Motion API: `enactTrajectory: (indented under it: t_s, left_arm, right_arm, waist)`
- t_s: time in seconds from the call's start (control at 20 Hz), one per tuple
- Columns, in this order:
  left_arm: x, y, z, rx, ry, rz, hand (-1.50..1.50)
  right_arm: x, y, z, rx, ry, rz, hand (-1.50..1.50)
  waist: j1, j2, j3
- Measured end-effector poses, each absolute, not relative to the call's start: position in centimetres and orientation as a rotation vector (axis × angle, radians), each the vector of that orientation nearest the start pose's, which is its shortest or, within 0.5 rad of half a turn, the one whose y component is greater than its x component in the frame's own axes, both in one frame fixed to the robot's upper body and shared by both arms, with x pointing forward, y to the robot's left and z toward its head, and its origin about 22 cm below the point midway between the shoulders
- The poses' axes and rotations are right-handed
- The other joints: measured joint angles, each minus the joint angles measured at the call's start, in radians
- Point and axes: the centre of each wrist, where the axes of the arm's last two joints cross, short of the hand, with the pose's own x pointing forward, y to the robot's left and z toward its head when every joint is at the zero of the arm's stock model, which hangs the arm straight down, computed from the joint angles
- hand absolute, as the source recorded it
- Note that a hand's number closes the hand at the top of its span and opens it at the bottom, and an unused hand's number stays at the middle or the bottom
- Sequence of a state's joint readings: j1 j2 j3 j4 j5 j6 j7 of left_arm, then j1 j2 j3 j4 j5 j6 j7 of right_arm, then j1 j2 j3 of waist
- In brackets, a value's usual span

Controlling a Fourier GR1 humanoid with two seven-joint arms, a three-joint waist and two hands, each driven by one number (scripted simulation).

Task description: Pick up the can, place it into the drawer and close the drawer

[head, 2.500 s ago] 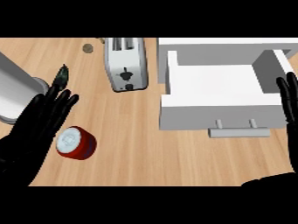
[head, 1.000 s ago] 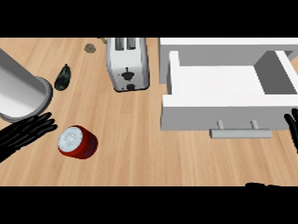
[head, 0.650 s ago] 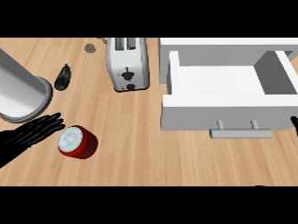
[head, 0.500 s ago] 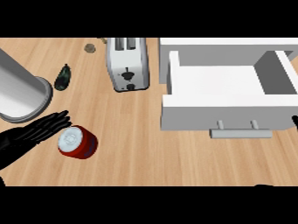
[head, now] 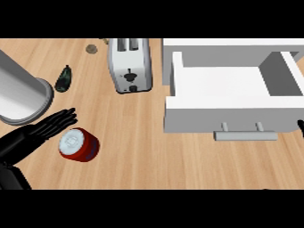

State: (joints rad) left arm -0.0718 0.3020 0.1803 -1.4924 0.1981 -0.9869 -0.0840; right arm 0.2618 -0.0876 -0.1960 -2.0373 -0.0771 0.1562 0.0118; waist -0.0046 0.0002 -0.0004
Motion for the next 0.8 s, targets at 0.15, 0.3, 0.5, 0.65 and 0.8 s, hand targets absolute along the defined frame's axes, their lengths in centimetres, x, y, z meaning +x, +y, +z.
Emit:
enactTrajectory:
  t_s: [0.15,0.3,0.5,0.65,0.8]
  left_arm:
    - [25.8,34.1,2.5,-0.569,-1.523,-0.697,-1.5]
    - [25.9,34.3,1.6,-0.533,-1.516,-0.7,-1.5]
    - [26.7,35.0,0.1,-0.482,-1.502,-0.699,-1.5]
    - [27.2,35.3,-0.9,-0.454,-1.494,-0.693,-1.5]
    - [27.2,36.0,-1.6,-0.426,-1.493,-0.693,-1.5]
  right_arm:
    - [17.1,-30.3,7.4,-0.176,-1.78,0.016,-1.5]
    - [16.9,-30.5,7.1,-0.167,-1.782,0.017,-1.5]
    - [17.0,-30.6,7.5,-0.171,-1.785,0.024,-1.5]
    - [16.8,-29.8,7.5,-0.167,-1.791,0.018,-1.5]
    - [16.8,-30.1,7.5,-0.167,-1.794,0.017,-1.5]
  waist:
    - [0.001,0.0,0.0]
    - [0.0,0.0,0.0]
    - [-0.002,0.001,0.0]
    - [-0.004,0.001,0.0]
    - [-0.005,0.001,-0.001]
